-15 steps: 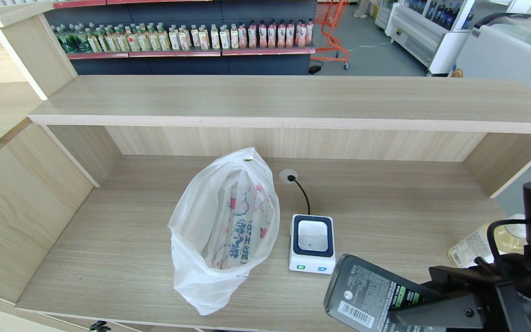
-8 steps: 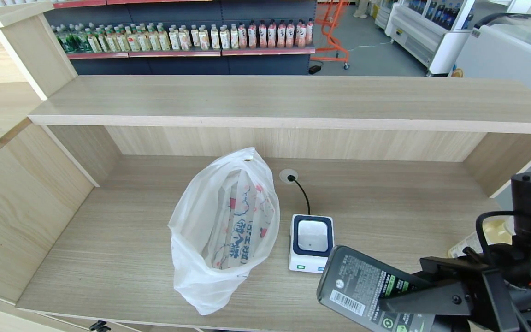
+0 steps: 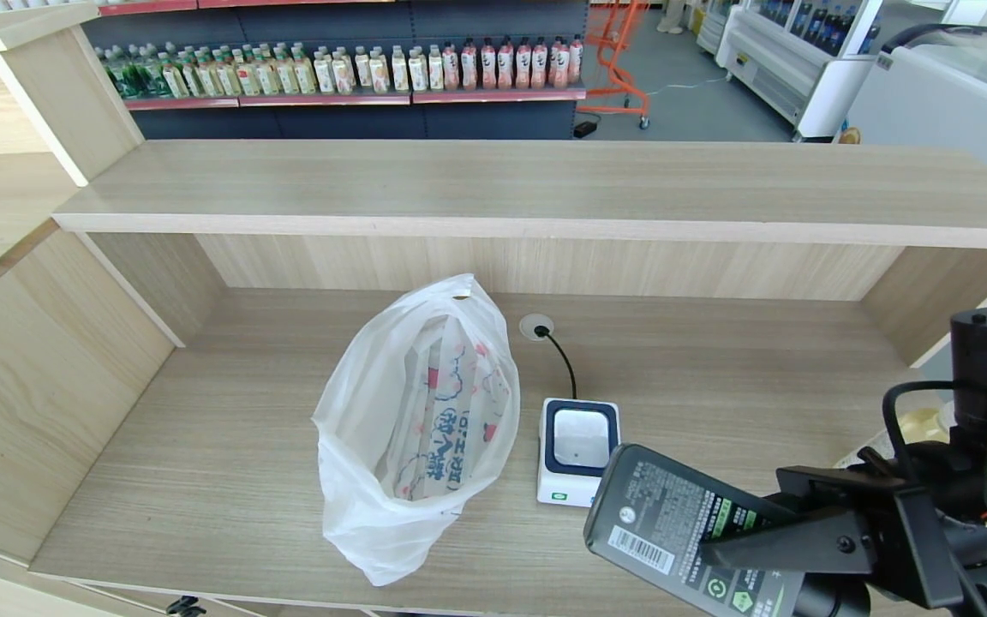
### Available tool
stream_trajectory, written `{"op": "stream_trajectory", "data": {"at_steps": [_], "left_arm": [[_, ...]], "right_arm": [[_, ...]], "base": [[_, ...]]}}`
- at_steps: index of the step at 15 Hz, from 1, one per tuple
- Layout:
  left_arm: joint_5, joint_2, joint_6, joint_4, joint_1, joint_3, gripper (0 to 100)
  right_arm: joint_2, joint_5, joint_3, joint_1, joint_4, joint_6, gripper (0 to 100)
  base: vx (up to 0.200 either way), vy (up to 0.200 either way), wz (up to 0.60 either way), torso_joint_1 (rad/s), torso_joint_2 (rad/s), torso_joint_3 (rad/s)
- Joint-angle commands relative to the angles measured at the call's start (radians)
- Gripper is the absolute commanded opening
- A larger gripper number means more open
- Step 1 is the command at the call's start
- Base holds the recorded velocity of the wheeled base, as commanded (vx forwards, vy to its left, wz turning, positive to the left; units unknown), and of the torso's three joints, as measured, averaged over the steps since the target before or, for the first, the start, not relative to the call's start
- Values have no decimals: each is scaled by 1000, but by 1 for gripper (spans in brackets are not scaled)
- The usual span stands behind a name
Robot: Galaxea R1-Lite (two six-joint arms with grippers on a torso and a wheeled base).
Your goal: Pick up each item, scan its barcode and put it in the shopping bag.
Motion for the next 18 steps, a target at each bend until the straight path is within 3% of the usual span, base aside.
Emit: {"op": "stream_trajectory", "data": {"at_steps": [1,13,16,18], "left_arm": [[0,0,0,0,0,0,100],[0,1,0,0,0,0,100],[0,1,-1,0,0,0,100],[0,0,0,0,0,0,100]], "right_arm": [[0,0,-2,1,0,-1,0],[-20,14,-4,6,1,30,0],[-29,5,-93,-37,-14,328,0],[-86,-122,-109,-185,-17,760,0]], "base": [[0,0,0,0,0,0],[0,0,0,0,0,0],[0,0,0,0,0,0],[0,0,0,0,0,0]]}}
